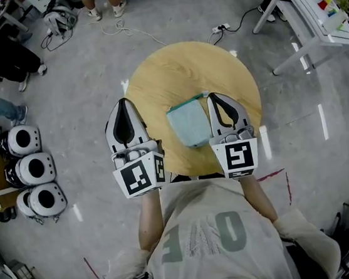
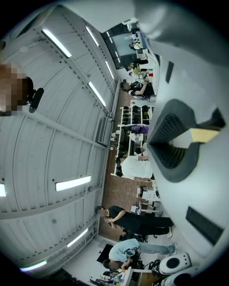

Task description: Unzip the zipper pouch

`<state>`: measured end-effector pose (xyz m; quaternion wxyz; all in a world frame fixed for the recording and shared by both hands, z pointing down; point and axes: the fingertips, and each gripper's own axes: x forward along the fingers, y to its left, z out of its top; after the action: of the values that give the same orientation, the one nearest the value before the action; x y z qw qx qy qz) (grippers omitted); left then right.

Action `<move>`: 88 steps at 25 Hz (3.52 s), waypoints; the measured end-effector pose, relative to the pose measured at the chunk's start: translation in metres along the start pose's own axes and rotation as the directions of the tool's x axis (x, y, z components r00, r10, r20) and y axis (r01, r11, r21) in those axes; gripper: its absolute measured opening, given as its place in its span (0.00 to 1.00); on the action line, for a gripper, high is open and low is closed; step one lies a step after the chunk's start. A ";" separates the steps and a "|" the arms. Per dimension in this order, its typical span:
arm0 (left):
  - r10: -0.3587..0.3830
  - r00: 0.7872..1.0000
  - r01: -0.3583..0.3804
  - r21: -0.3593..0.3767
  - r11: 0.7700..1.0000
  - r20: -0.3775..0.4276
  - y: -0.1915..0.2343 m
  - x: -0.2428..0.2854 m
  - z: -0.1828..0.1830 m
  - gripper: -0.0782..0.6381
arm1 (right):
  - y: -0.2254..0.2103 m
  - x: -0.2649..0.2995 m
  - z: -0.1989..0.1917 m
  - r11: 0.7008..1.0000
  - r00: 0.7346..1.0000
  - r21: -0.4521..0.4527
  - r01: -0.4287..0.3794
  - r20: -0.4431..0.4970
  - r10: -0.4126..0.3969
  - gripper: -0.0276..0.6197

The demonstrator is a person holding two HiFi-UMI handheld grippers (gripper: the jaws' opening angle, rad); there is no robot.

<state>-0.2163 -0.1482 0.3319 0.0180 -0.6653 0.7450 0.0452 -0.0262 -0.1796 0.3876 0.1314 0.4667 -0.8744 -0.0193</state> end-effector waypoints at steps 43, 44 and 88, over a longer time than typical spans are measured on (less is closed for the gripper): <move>0.139 0.971 -0.152 -0.055 0.987 -0.195 0.129 -0.024 -0.104 0.17 | 0.154 0.121 -0.217 0.971 0.680 -0.116 -0.210 -0.731 0.060 0.39; 0.142 0.969 -0.157 -0.058 0.986 -0.201 0.130 -0.025 -0.106 0.17 | 0.154 0.122 -0.222 0.971 0.663 -0.109 -0.211 -0.746 0.060 0.38; -0.163 0.987 0.164 -0.095 0.982 0.016 -0.019 0.012 0.012 0.17 | 0.020 0.028 0.055 0.968 0.968 0.013 -0.250 -0.026 0.250 0.10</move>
<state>-0.1996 -0.1607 0.3185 -0.0070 -0.7240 0.6849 0.0820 -0.0710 -0.1956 0.3437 0.1427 0.3536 -0.9244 0.0082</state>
